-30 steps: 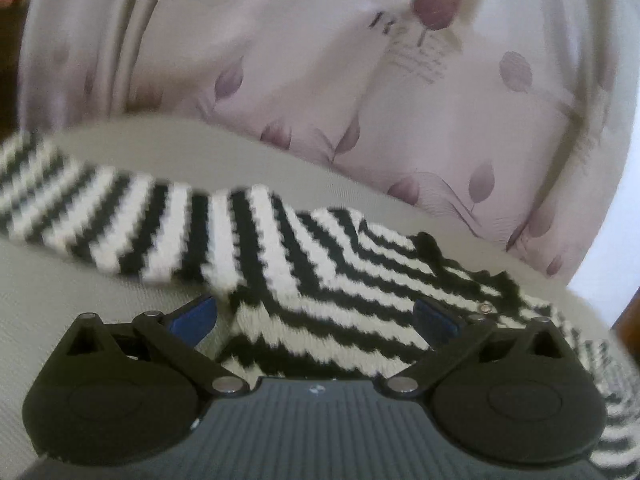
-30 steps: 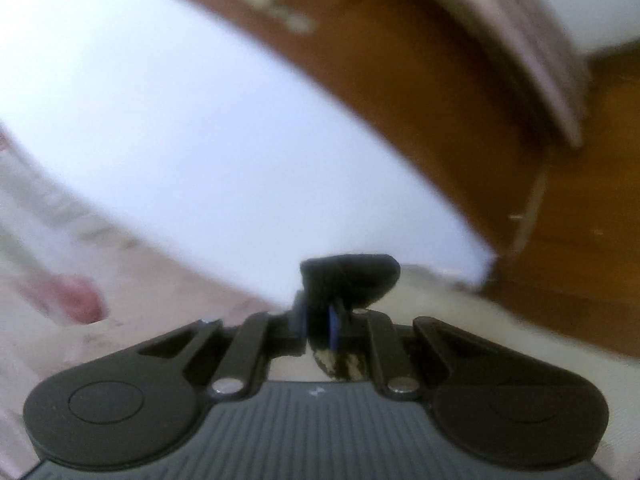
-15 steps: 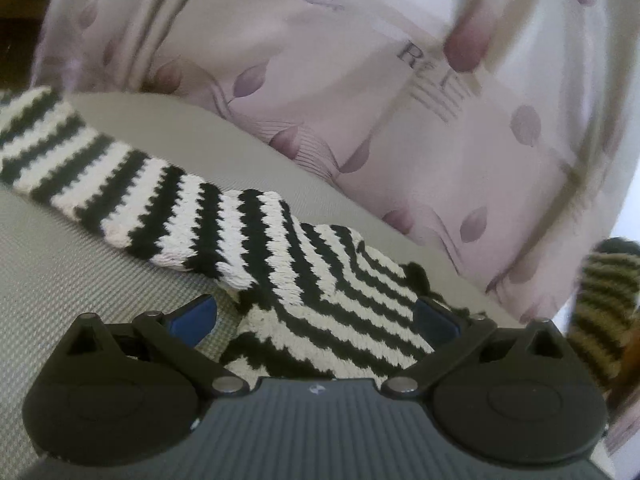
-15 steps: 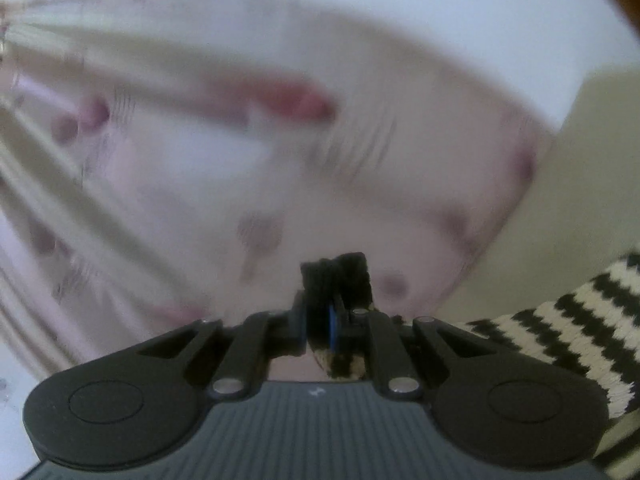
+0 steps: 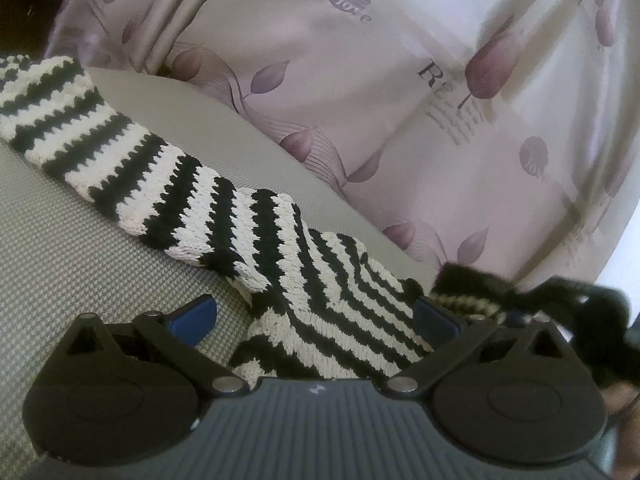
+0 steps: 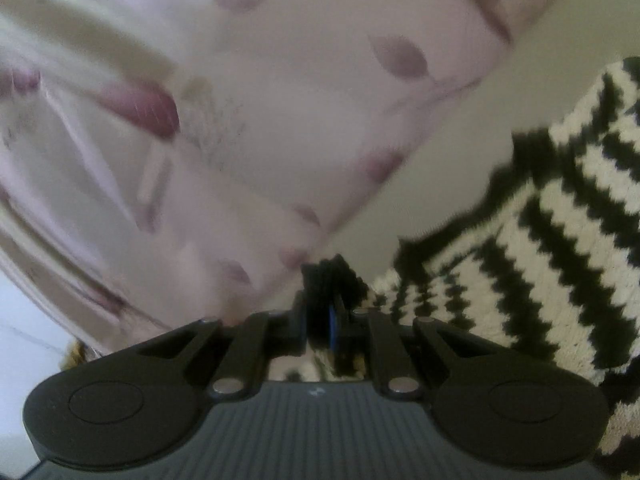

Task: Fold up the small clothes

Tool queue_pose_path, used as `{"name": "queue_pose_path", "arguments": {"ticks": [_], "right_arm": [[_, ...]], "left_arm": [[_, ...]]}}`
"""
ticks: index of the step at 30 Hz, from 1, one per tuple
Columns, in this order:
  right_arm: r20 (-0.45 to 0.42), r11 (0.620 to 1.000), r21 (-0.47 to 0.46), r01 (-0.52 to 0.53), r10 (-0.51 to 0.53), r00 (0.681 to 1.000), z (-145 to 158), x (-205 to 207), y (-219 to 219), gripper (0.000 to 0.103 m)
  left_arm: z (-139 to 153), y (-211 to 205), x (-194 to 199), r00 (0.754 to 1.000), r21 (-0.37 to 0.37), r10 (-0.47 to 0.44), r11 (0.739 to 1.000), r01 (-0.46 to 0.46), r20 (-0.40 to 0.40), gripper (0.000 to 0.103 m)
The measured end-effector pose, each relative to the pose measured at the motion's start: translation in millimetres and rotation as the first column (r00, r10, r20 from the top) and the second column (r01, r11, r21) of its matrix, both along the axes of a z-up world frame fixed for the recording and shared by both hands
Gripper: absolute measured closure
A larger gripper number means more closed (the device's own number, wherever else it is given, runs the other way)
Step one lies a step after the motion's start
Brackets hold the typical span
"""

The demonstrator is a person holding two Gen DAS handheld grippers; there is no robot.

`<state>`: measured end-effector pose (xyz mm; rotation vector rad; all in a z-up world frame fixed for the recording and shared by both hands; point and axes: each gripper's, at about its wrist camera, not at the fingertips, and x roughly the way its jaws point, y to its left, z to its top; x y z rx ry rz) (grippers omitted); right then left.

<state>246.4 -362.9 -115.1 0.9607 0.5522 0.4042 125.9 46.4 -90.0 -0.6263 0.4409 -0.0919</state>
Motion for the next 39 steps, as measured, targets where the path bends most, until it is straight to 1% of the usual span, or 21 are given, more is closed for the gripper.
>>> {"name": "queue_pose_path", "arguments": {"ticks": [5,7,8,9,12,15,16,17,18,20,23,24,26,27,29,30,31,32,34,37,39], "right_arm": [[0.001,0.979,-0.176,-0.1,0.102,0.995,-12.7,-9.6,33.2,0.087],[0.01,0.97,-0.196,-0.142,0.147,0.989,-15.5,-11.4,40.0,0.066],[0.002,0.97,-0.181,-0.165,0.168,0.986,-16.5,-11.6,40.2,0.047],[0.012,0.972,-0.155,-0.179,0.183,0.983,-15.6,-15.7,36.5,0.041],[0.071,0.984,-0.119,-0.136,0.145,0.987,-2.3,-35.0,11.0,0.041],[0.144,0.988,-0.147,-0.048,0.07,0.987,9.1,-71.7,-33.9,0.041],[0.174,0.979,-0.203,0.024,0.012,0.985,13.2,-87.7,-51.6,0.041],[0.202,0.952,-0.289,0.1,-0.041,0.978,17.6,-100.9,-68.3,0.046],[0.217,0.916,-0.37,0.156,-0.078,0.973,20.1,-108.6,-83.9,0.068],[0.163,0.868,-0.45,0.211,-0.152,0.975,16.9,-108.8,-116.2,0.09],[0.058,0.841,-0.489,0.232,-0.234,0.971,-8.9,-103.2,-159.5,0.09],[0.003,0.821,-0.533,0.206,-0.242,0.97,-22.0,-100.9,-167.0,0.09],[-0.081,0.826,-0.545,0.144,-0.222,0.972,-46.3,-101.6,-176.2,0.094],[-0.049,0.816,-0.558,0.148,-0.21,0.976,-50.3,-107.1,-177.2,0.096],[-0.032,0.748,-0.648,0.145,-0.217,0.976,-42.2,-108.2,-171.2,0.095],[-0.01,0.69,-0.704,0.17,-0.249,0.968,-34.3,-107.7,-166.2,0.092],[0.019,0.652,-0.736,0.183,-0.251,0.968,-26.7,-104.9,-162.9,0.092],[0.042,0.655,-0.732,0.187,-0.231,0.972,-21.1,-103.9,-162.0,0.092],[0.057,0.695,-0.693,0.191,-0.212,0.976,-11.5,-91.0,-168.2,0.092],[0.104,0.701,-0.689,0.185,-0.158,0.982,-3.1,-64.3,-171.8,0.092],[0.06,0.716,-0.688,0.116,-0.103,0.993,-8.8,-40.1,-173.5,0.093]], "left_arm": [[-1.2,2.9,0.3,1.0,-0.02,0.013,1.0,-0.013,-0.003,0.0],[-1.2,3.2,0.7,1.0,-0.017,0.019,1.0,-0.019,-0.006,0.0],[-1.0,3.2,0.5,1.0,-0.014,0.02,1.0,-0.02,-0.008,0.0],[-1.1,3.3,0.8,1.0,-0.012,0.021,1.0,-0.021,-0.01,0.0],[-1.2,2.1,2.9,0.999,-0.005,0.025,1.0,-0.025,-0.02,0.0],[-1.0,0.2,3.4,1.0,0.004,0.016,1.0,-0.016,-0.019,0.0],[-1.0,0.0,3.7,1.0,0.005,0.015,1.0,-0.015,-0.02,0.0],[-1.0,-0.2,4.0,1.0,0.006,0.015,1.0,-0.015,-0.021,0.0],[-1.1,-0.1,4.1,1.0,0.006,0.015,1.0,-0.015,-0.022,0.0],[-1.1,-0.2,4.2,1.0,0.01,0.014,1.0,-0.014,-0.024,0.0],[-1.3,-0.6,4.4,0.999,0.019,0.02,1.0,-0.019,-0.03,0.0],[-1.5,0.0,4.2,0.999,0.02,0.02,1.0,-0.019,-0.029,0.0],[-1.7,-0.3,4.0,0.999,0.025,0.025,0.999,-0.024,-0.032,0.0],[-1.7,-0.8,4.1,0.999,0.03,0.027,0.999,-0.026,-0.035,0.0],[-1.4,-1.8,4.6,0.999,0.043,0.026,0.999,-0.024,-0.04,0.0],[-1.3,-2.6,4.8,0.999,0.048,0.025,0.999,-0.023,-0.041,0.0],[-1.1,-3.0,4.9,0.999,0.054,0.024,0.998,-0.022,-0.041,0.0],[-1.1,-3.2,4.7,0.999,0.057,0.026,0.998,-0.024,-0.04,0.0],[-1.2,-3.9,4.5,0.999,0.061,0.031,0.998,-0.028,-0.04,0.0],[-1.1,-5.1,4.4,0.998,0.074,0.039,0.997,-0.036,-0.043,0.0],[-1.1,-5.8,4.5,0.998,0.082,0.043,0.996,-0.039,-0.045,0.0]]}}
